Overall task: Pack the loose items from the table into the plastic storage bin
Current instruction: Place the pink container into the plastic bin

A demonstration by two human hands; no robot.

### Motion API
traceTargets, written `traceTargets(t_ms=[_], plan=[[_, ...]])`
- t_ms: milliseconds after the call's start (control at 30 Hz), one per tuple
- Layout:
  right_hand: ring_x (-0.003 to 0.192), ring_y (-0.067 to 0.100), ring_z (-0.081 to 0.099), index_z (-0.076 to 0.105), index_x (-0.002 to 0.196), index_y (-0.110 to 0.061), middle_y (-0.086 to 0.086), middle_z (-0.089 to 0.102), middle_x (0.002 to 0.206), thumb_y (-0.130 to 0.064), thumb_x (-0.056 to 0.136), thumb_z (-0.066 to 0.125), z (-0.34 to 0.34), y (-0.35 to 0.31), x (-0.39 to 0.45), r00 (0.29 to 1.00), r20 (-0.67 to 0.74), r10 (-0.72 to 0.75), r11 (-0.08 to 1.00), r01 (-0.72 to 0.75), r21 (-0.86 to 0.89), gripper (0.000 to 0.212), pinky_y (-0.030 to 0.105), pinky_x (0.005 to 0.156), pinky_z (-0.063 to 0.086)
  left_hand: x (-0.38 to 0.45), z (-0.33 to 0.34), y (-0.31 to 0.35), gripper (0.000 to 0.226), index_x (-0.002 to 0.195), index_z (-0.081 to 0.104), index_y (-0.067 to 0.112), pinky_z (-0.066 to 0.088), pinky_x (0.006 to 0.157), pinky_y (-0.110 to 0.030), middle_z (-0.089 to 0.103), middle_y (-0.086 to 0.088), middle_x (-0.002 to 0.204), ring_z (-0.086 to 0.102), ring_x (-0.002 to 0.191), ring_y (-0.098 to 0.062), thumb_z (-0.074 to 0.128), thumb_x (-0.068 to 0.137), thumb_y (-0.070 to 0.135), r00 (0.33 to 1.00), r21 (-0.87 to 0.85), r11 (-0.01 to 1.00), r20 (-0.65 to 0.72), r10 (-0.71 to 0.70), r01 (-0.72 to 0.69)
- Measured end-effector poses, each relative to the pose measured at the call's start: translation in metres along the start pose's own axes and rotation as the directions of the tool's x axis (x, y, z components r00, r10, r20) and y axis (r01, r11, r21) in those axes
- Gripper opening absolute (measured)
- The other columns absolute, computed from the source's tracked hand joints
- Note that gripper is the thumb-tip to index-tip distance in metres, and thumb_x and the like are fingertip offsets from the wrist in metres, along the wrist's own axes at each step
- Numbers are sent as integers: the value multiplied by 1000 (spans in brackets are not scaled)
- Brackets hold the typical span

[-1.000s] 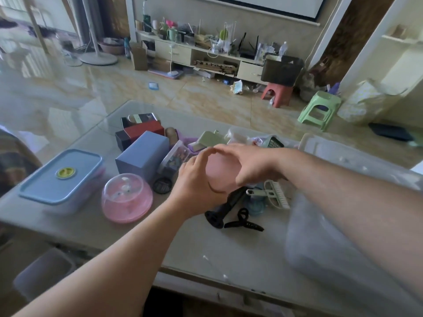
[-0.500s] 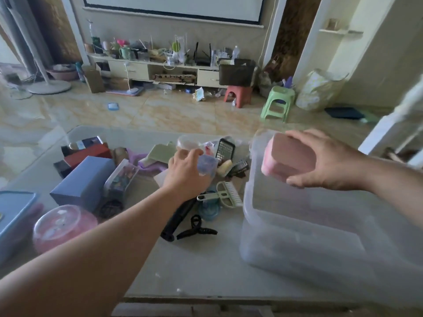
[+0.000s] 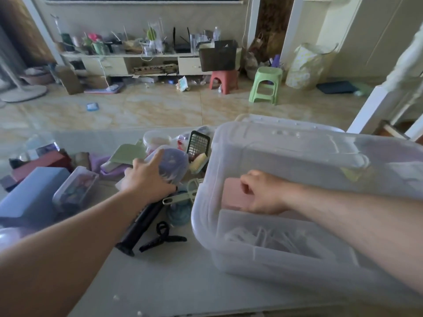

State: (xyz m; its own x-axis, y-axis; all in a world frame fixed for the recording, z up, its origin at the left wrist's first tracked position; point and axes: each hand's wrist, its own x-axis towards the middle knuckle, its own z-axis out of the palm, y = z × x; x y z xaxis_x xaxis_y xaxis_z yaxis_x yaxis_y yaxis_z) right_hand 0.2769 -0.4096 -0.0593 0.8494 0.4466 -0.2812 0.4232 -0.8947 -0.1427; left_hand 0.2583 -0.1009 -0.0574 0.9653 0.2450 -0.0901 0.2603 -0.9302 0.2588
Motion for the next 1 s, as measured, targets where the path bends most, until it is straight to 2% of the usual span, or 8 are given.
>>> traceTargets(t_ms=[200,300,400,500,600,667,867,1000], plan=[[106,21,65,69,106,-31,-4,69,116,-44,92,70,-5,9,5,998,66,-13,991,4,135,19,35,92,52,-28,-36,-19,110,147,14,63,46,98,-54,46,-10,135,47,122,-41,81,60,66,967,-1,990,-213,138,-141],[100,15,64,66,110,-40,-7,67,114,-41,93,72,-43,13,-18,994,-102,45,954,-12,299,18,28,83,49,-38,-52,-10,107,151,23,56,47,99,-51,45,-5,139,47,122,-37,80,62,68,939,17,976,-270,212,-216],[93,7,66,60,132,-37,-12,63,120,-29,92,75,-96,0,-50,916,-398,55,878,146,457,43,19,71,45,-60,-92,18,104,152,34,51,51,94,-40,48,2,135,51,116,-25,83,62,70,861,-82,938,-430,272,-337],[117,13,56,36,155,-33,-5,46,143,-25,84,81,-139,-14,-81,811,-579,-89,909,303,285,85,16,89,46,-91,-127,74,92,151,37,49,45,89,-33,40,11,131,48,110,-14,84,72,53,841,-282,851,-462,284,-442],[141,35,34,19,162,-25,13,29,157,-31,70,88,-161,-12,-106,625,-746,-230,968,228,-107,115,47,116,36,-115,-149,132,63,136,52,44,63,71,-53,58,-3,127,68,94,-30,75,77,52,914,-715,577,-243,325,-395],[143,46,30,18,162,-29,16,21,163,-41,64,89,-164,-3,-121,597,-750,-285,954,99,-283,122,60,114,34,-122,-148,161,45,123,65,27,63,63,-51,65,-14,111,69,86,-35,65,86,53,938,-903,420,65,340,-89],[149,35,22,1,162,-39,3,19,164,-61,61,85,-118,32,-151,818,-491,-300,930,138,-340,133,55,118,31,-117,-90,193,63,113,72,13,55,90,-51,66,-20,107,68,91,-44,62,76,63,759,-822,316,563,327,473],[146,33,17,-6,161,-43,-1,7,163,-52,62,81,-92,52,-150,870,-440,-222,943,77,-323,132,53,112,40,-115,-69,210,48,103,70,13,55,46,-31,67,-16,89,67,73,-35,56,88,56,670,-751,357,658,344,555]])
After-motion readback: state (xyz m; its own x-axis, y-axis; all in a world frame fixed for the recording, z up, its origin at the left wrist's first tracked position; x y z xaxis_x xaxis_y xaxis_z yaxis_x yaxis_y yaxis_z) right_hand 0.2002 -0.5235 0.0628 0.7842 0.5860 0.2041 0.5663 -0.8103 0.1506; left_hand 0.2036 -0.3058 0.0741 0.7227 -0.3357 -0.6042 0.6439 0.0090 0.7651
